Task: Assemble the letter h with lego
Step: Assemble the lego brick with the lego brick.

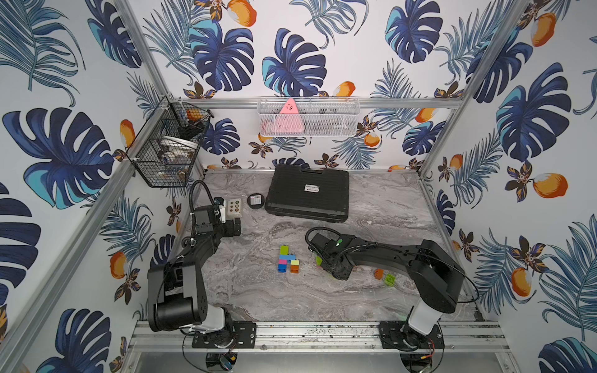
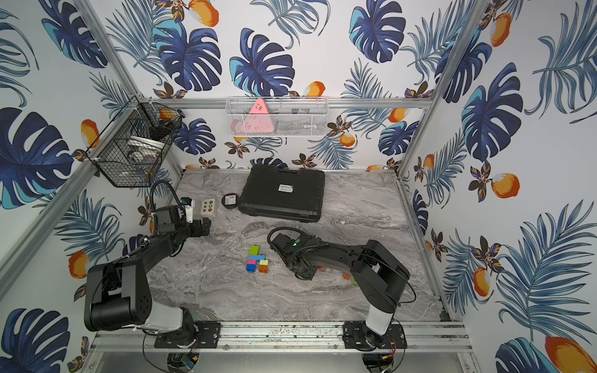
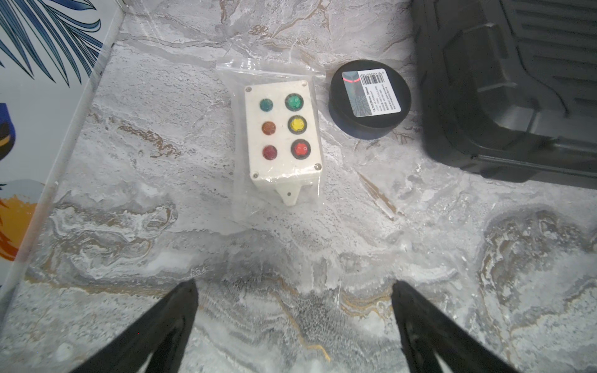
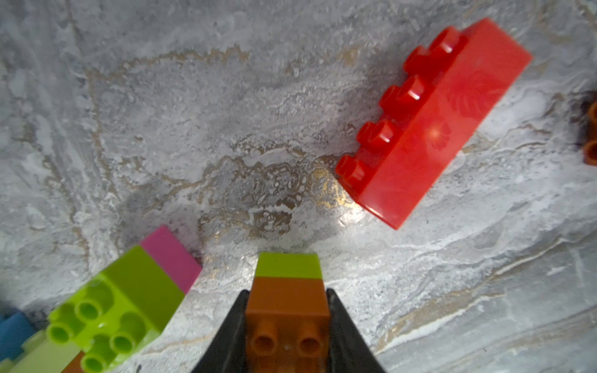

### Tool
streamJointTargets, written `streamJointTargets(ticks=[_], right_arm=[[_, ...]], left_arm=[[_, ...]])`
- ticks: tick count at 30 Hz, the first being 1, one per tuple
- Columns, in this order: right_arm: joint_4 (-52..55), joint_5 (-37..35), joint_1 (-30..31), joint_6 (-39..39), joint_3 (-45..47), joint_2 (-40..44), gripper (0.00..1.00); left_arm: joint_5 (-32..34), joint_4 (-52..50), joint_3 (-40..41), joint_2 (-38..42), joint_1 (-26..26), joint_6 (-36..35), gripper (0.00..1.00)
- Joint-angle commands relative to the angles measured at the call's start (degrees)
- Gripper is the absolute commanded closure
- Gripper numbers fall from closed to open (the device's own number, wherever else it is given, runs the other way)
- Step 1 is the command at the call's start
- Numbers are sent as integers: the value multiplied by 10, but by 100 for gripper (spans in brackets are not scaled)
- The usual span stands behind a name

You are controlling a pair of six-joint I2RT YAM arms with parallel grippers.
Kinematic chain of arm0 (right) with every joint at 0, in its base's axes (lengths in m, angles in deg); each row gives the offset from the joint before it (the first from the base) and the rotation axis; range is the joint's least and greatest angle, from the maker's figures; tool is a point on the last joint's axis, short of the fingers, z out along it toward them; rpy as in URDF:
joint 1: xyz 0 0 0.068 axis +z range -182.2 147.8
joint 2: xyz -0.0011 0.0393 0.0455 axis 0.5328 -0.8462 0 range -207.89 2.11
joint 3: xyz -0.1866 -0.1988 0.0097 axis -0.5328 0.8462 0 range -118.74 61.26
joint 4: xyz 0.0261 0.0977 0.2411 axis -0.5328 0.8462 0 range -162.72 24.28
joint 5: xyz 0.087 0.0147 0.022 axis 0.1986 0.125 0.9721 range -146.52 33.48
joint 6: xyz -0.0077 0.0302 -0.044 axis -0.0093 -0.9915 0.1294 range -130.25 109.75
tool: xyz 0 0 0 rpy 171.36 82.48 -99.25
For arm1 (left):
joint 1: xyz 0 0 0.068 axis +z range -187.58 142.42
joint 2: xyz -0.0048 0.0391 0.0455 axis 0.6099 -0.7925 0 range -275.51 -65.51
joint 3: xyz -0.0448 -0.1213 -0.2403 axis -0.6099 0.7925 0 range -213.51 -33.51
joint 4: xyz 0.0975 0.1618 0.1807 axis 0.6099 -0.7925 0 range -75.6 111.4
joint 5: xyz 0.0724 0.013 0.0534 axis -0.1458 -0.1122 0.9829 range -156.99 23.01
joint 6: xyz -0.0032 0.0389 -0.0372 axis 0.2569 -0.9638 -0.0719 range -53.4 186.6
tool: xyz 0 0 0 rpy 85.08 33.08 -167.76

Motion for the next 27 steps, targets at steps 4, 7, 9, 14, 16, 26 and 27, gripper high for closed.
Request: streamJointTargets(ticks=[4,7,9,14,16,26,27], right_arm=[[-59,54,-3,-32,68,-33,80],[-72,72,-5,-32,89,-50,81],[-65,74,-10,-27,89,-56,81],[0,14,-19,19,28,-19,81],[25,-8,-30,57,-2,-12,80],[19,27,-103,256,-84,-78,75],[17,34,-103,263,-90,-88,74]], left_arm=[[-8,13,-5,-2,6,7,1],[-10,10,-9,-6,7,7,1],[-11,10,-10,-6,8,10,1],[-12,10,-9,-6,11,11,1],[-11,10,-10,-7,12,12,1],[-16,12,-9,-8,20,18,1],[-17,11,-10,-8,20,18,1]])
